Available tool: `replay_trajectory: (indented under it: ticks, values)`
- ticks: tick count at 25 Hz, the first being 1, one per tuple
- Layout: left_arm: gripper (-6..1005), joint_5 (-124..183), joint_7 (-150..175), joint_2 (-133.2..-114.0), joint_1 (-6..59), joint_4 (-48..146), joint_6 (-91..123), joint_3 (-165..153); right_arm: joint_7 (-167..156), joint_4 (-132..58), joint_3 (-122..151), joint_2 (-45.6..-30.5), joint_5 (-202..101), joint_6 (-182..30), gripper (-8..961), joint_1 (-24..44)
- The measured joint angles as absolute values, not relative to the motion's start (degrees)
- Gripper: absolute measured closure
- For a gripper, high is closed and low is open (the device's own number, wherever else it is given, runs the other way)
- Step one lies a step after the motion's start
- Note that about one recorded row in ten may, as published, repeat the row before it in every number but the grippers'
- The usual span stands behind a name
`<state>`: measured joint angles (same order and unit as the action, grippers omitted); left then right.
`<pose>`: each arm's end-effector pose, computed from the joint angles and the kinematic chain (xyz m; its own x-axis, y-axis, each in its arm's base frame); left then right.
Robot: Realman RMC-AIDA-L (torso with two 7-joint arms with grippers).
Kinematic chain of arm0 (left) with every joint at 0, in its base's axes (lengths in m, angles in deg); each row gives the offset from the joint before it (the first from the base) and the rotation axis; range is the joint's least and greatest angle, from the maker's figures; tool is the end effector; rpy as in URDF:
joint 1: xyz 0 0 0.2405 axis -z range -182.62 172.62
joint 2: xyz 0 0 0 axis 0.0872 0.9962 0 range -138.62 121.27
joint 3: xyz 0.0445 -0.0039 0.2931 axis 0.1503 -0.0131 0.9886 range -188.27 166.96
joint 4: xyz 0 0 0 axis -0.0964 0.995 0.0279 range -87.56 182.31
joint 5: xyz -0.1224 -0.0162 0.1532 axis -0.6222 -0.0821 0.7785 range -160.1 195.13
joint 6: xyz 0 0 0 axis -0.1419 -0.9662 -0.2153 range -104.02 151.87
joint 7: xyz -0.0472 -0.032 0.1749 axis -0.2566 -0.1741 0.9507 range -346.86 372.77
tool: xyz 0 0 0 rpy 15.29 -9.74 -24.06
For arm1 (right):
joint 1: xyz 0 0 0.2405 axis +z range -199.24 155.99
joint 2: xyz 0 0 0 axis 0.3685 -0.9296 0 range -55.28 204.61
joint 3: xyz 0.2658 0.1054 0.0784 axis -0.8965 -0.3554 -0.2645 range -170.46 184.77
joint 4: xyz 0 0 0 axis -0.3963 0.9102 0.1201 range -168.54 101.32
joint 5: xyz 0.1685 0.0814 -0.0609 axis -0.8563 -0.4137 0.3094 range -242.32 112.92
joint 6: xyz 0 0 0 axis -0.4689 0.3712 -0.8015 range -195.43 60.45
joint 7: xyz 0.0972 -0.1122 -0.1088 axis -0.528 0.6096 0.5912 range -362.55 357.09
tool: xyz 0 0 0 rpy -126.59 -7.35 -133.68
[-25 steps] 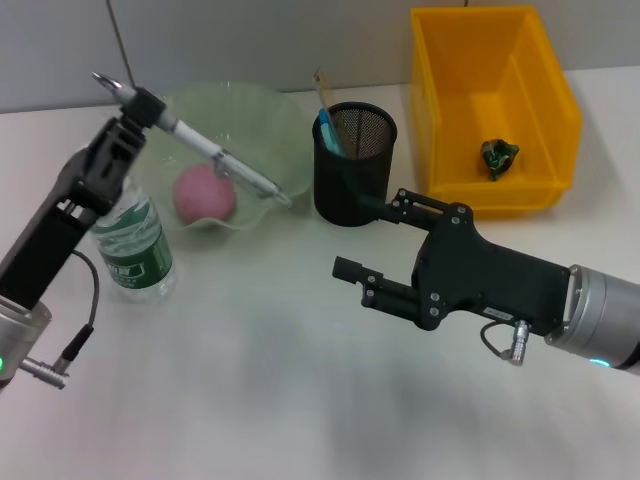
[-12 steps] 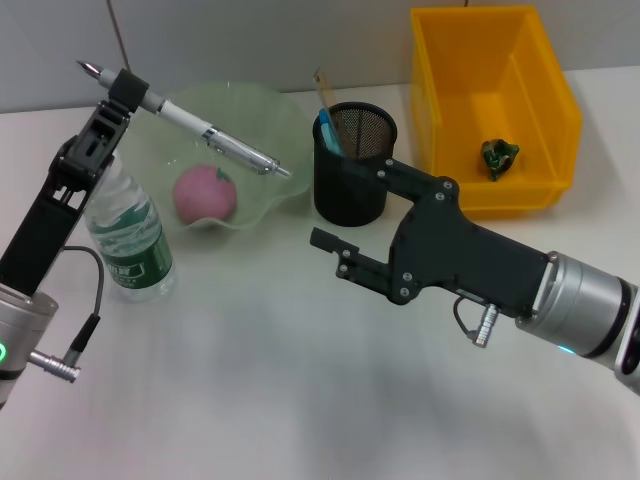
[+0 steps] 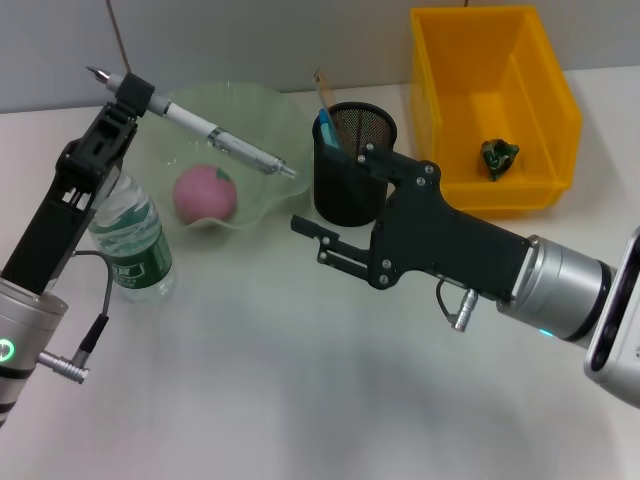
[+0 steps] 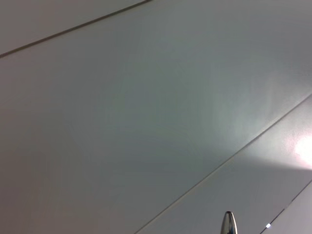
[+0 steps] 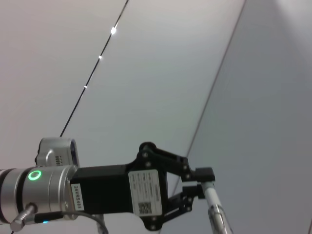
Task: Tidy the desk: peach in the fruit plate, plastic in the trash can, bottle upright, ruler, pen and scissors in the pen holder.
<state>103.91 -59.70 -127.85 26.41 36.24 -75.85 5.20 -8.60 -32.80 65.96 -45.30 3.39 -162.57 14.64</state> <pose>-0.2270 0.3358 -0.0449 -0.2446 0.3411 0.9077 0.6752 -0.6119 0.4119 0.2035 0.3285 -0.0947 0.6360 0.4630 -0.6174 -0.0415 -0.7783 -0.6265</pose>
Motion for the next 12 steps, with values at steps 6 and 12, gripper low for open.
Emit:
replay_trajectory:
  ticks: [6, 12]
  values:
    - [832, 103.92, -59.58, -127.85, 26.04, 35.41, -75.44, 4.57, -8.46, -31.20, 63.25, -45.30, 3.35, -161.27, 324, 17.14]
    - [830, 103.94, -59.78, -127.85, 26.21, 34.91, -75.31, 3.90, -5.24, -29.74, 63.16, -45.30, 3.67, -160.74, 324, 18.89]
